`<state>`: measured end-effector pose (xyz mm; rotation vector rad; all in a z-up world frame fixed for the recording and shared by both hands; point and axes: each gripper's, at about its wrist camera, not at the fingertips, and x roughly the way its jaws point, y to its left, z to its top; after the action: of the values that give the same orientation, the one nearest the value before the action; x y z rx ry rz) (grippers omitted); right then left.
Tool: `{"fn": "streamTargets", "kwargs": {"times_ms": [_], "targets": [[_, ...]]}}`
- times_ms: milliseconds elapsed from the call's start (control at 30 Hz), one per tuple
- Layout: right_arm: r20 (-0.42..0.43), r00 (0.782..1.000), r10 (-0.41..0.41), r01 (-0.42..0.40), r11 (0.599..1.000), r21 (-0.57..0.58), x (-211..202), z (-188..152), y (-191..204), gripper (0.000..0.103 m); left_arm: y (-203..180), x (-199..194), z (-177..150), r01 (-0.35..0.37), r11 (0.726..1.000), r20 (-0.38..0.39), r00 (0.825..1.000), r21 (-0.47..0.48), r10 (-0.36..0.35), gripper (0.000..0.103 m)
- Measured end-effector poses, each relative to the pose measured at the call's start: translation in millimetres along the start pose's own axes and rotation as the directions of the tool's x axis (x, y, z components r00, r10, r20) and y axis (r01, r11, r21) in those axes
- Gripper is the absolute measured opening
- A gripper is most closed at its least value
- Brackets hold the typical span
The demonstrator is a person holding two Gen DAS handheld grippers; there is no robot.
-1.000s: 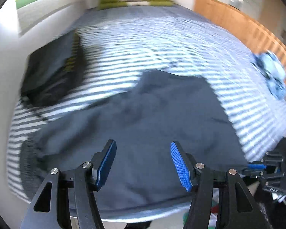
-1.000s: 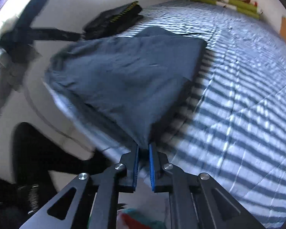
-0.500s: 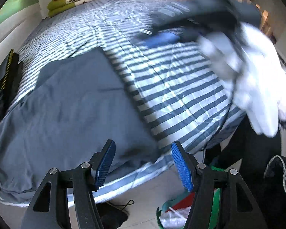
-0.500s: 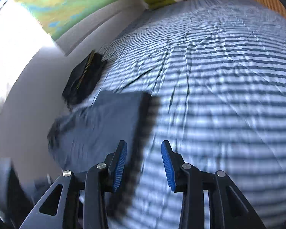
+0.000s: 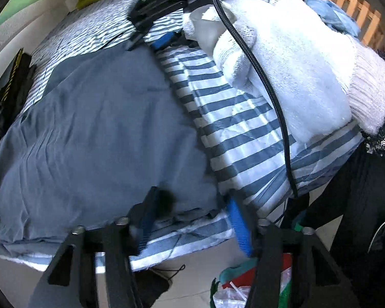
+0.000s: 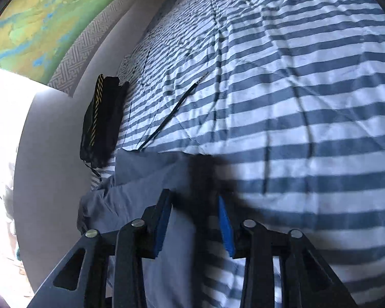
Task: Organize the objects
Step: 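Grasp the folded navy garment's edge with the right gripper while the left gripper approaches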
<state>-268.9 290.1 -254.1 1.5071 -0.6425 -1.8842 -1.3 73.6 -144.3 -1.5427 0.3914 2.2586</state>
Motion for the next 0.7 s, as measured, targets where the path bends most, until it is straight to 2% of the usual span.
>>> {"fn": "streamTargets", "kwargs": {"times_ms": [33, 100, 167, 200, 367, 400, 467, 500, 600, 700], "targets": [[-0.006, 1.000, -0.013, 0.013, 1.000, -0.006, 3, 2, 2, 0.017, 4, -2, 2, 0.019, 1.000, -0.007, 1.000, -0.013, -0.019, 0.043], [-0.018, 0.999, -0.034, 0.034, 0.999, -0.025, 3, 4, 7, 0.017, 9, -8, 5, 0.029, 0.999, -0.010, 1.000, -0.031, -0.029, 0.043], [-0.023, 0.999, -0.043, 0.042, 0.998, -0.055, 1, 3, 14, 0.019, 8, -12, 9, 0.010, 1.000, 0.000, 1.000, -0.026, -0.010, 0.049], [-0.033, 0.998, -0.056, 0.053, 0.995, -0.079, -1, 4, 18, 0.020, 7, -12, 11, 0.002, 1.000, -0.002, 1.000, -0.018, -0.002, 0.055], [-0.074, 0.993, -0.087, 0.078, 0.990, -0.121, 0, 10, 27, 0.020, -4, 4, 15, -0.011, 0.999, -0.048, 0.999, 0.052, 0.013, 0.054], [-0.077, 0.993, -0.091, 0.081, 0.989, -0.120, 2, 12, 27, 0.020, -7, 6, 13, -0.019, 0.997, -0.047, 0.999, 0.071, 0.022, 0.049], [-0.083, 0.992, -0.094, 0.084, 0.990, -0.116, 6, 13, 23, 0.019, -12, 4, 10, -0.008, 0.994, -0.033, 0.999, 0.109, 0.011, 0.033], [-0.081, 0.991, -0.102, 0.091, 0.989, -0.120, 8, 13, 22, 0.016, -13, 3, 11, -0.008, 0.993, -0.032, 0.999, 0.115, 0.011, 0.024], [-0.070, 0.993, -0.091, 0.084, 0.991, -0.102, 7, 11, 16, 0.007, -9, -5, 13, 0.022, 0.995, -0.036, 0.999, 0.092, -0.019, 0.012], [-0.042, 0.998, -0.053, 0.051, 0.998, -0.043, 4, 14, 13, 0.005, 2, -21, 22, 0.031, 0.997, -0.014, 0.999, 0.072, -0.031, 0.007]]}}
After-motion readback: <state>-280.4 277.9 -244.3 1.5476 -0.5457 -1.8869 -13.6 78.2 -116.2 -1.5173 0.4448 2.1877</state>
